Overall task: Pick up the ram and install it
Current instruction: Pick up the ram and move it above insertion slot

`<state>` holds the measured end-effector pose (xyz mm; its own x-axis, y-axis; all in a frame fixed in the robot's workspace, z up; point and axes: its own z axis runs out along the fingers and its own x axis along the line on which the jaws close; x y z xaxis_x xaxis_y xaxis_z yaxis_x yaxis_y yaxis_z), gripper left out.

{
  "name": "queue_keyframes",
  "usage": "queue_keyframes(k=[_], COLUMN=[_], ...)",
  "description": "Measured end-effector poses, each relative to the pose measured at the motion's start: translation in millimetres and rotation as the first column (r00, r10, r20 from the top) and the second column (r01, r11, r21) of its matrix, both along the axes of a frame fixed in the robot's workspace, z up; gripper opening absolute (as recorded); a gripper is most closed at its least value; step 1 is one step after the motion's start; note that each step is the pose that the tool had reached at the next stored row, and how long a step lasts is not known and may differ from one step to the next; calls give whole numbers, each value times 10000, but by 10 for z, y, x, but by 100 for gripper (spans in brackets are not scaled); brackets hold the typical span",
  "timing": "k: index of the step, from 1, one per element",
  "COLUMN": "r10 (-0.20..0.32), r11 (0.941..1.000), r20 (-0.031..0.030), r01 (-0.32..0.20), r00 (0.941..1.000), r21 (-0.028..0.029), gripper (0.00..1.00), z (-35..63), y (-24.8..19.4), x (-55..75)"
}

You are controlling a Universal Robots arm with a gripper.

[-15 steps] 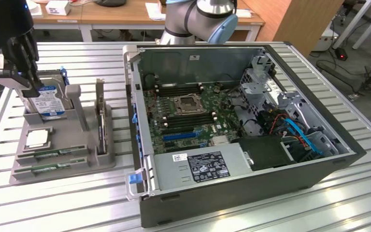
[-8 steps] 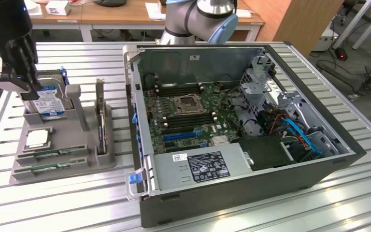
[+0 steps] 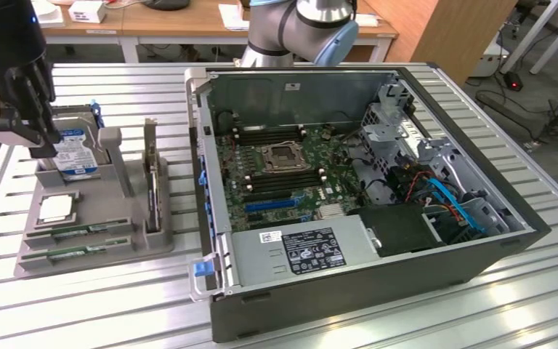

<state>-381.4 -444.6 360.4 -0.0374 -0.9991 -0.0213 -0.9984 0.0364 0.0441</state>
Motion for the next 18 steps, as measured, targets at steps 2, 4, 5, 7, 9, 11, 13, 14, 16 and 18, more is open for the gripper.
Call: queue_keyframes(k=[2,4,5,7,9,11,13,14,16,18], r10=[0,1,0,-1,-1,0,0,1,1,0], r11=[10000,10000,10000,10000,10000,10000,10000,10000,10000,10000], r20=[0,0,0,0,1,3,13,16,18,18], r01=[0,-1,0,1,1,0,0,-1,-1,0], r00=[10000,10000,10000,10000,10000,10000,10000,10000,10000,10000], r21=[0,1,2,3,2,4,3,3,4,3], gripper=[29,29,29,29,29,29,29,29,29,29], z=[0,0,0,0,0,-11,-38,-54,-85,-111], y=[-32,-55,-62,-64,-64,-65,-65,-65,-65,-64], x=[0,0,0,0,0,-1,0,0,0,0])
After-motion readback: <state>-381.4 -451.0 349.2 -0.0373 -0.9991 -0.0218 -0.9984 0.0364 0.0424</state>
